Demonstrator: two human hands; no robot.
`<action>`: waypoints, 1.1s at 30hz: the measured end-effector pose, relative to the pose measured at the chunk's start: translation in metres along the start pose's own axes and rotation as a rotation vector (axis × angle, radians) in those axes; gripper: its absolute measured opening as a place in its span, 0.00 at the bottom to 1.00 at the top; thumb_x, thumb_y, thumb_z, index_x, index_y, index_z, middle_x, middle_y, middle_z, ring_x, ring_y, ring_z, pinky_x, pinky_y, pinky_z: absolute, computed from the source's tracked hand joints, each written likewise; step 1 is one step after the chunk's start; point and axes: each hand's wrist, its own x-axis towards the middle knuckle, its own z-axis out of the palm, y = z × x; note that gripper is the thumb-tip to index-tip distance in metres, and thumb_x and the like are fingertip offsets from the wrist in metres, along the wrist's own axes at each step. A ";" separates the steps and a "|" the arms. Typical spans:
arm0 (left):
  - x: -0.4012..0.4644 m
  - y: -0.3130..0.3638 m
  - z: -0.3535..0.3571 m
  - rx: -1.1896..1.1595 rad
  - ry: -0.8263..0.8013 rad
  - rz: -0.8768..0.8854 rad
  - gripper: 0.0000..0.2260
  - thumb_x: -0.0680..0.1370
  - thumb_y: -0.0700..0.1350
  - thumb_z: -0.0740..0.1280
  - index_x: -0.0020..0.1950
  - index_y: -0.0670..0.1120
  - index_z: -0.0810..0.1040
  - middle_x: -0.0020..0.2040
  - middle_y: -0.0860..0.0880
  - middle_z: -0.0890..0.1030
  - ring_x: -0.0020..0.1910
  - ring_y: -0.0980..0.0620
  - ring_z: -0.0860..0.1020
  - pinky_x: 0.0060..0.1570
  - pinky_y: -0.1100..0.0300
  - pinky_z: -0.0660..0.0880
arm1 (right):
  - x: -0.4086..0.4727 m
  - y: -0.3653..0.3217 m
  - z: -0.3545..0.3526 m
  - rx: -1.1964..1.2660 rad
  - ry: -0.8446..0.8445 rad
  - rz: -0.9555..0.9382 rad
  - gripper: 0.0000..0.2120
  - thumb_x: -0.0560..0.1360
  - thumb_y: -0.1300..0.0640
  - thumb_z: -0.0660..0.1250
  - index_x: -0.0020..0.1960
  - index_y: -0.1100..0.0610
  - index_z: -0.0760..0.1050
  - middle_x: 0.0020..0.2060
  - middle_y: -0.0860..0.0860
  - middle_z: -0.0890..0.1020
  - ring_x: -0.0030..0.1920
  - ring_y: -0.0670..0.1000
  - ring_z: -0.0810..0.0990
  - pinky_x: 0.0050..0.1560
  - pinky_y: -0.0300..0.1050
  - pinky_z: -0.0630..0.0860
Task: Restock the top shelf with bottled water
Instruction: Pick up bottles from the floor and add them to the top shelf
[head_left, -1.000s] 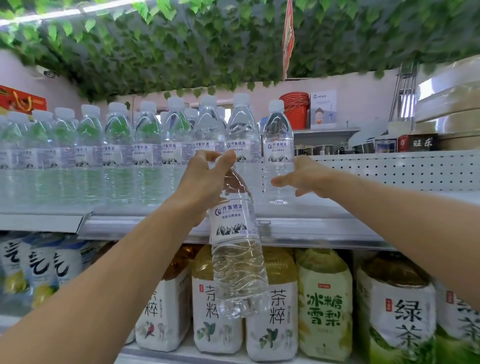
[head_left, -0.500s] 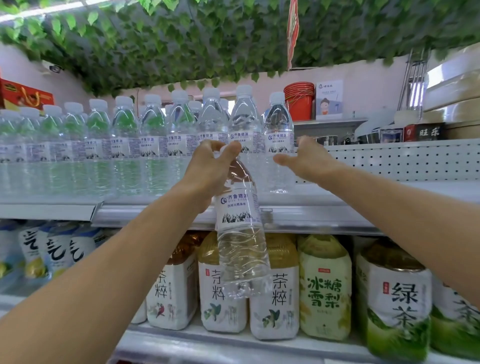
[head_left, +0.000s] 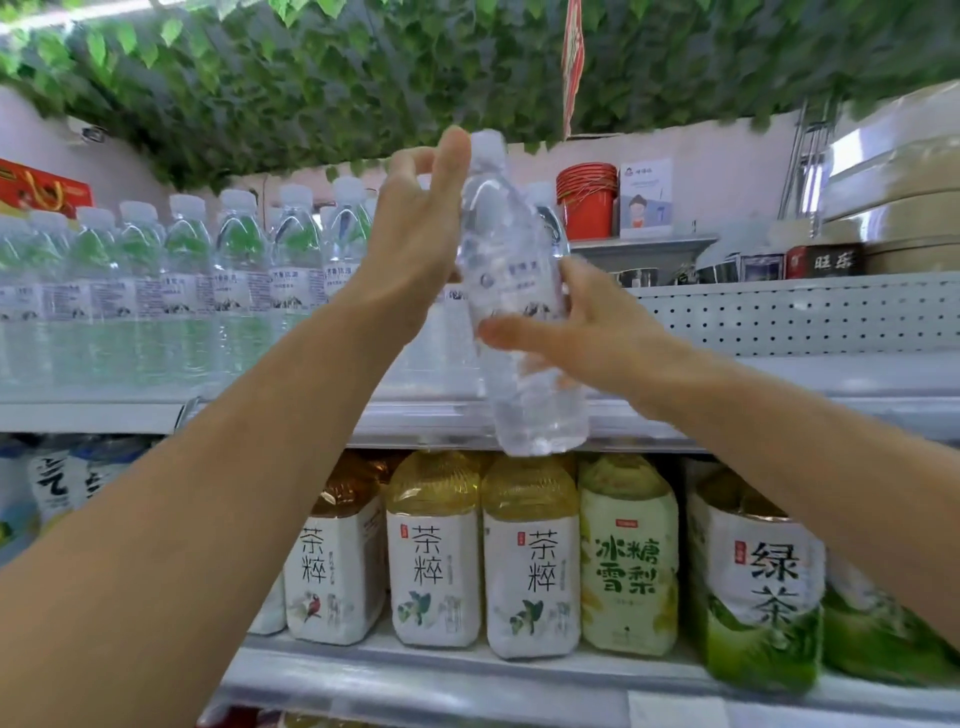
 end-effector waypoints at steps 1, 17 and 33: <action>0.002 -0.002 -0.002 0.031 -0.006 -0.010 0.18 0.83 0.58 0.56 0.67 0.49 0.68 0.55 0.49 0.79 0.53 0.52 0.80 0.50 0.50 0.80 | 0.005 -0.002 -0.007 0.019 0.060 -0.017 0.22 0.70 0.48 0.76 0.57 0.50 0.69 0.50 0.46 0.81 0.45 0.43 0.82 0.35 0.32 0.76; 0.008 -0.082 -0.011 0.641 -0.065 0.202 0.28 0.77 0.49 0.71 0.75 0.51 0.65 0.67 0.47 0.73 0.69 0.47 0.67 0.66 0.48 0.68 | 0.069 0.047 -0.013 -0.120 0.216 0.123 0.35 0.71 0.49 0.76 0.69 0.57 0.60 0.59 0.51 0.74 0.56 0.51 0.74 0.53 0.45 0.68; 0.114 -0.032 0.015 1.204 -0.135 0.323 0.26 0.83 0.58 0.55 0.74 0.43 0.66 0.64 0.40 0.78 0.70 0.44 0.70 0.77 0.49 0.43 | 0.050 0.062 -0.014 -0.305 0.194 0.238 0.42 0.73 0.42 0.72 0.75 0.60 0.56 0.70 0.56 0.71 0.68 0.57 0.72 0.66 0.53 0.70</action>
